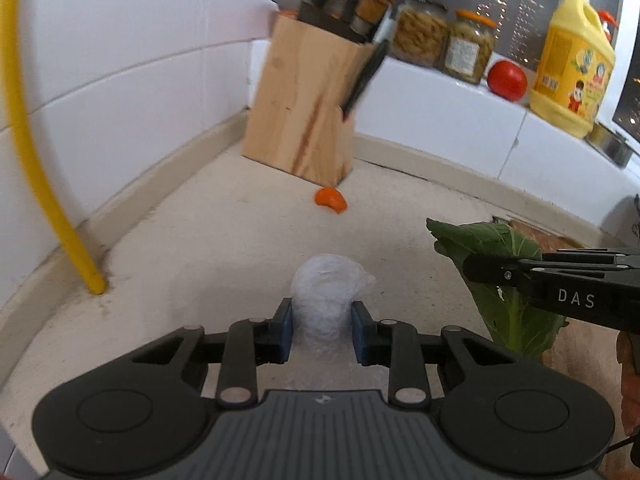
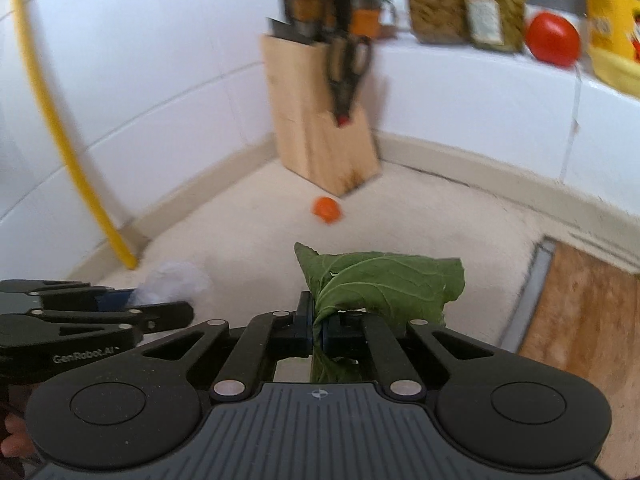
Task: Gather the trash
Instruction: 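Carry plastic bag in left tool while right tool carries lettuce leaf to bin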
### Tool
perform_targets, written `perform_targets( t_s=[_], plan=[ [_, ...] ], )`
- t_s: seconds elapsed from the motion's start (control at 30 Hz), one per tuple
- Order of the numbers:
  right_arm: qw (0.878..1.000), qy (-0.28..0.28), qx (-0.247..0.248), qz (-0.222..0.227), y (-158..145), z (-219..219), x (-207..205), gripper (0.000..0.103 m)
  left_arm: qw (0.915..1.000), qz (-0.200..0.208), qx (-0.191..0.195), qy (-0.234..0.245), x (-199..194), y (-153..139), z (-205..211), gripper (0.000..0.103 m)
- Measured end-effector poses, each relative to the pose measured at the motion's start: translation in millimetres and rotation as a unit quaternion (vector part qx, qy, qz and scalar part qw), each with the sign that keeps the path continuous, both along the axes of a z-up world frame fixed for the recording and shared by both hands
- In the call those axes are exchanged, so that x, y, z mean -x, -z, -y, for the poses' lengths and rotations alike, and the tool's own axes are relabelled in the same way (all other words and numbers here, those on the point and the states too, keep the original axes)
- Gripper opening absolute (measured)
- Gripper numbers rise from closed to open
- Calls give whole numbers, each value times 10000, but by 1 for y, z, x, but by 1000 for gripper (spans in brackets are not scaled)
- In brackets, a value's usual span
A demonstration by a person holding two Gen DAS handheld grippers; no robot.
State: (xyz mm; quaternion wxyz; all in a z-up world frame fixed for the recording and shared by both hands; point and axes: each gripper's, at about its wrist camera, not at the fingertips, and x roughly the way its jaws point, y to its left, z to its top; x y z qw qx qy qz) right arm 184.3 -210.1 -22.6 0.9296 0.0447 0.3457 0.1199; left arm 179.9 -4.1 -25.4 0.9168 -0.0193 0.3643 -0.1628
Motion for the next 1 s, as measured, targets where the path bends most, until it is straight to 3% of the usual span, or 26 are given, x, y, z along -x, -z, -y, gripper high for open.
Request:
perform_targets(
  t_s=[0.57, 1.0],
  plan=[
    [9935, -1131, -39, 109, -17, -88, 43, 6, 9961, 213, -32, -858, 75, -7, -68, 24],
    [9775, -2107, -90, 64, -17, -163, 88, 6, 9848, 301, -227, -1697, 143, -8, -128, 24]
  ],
)
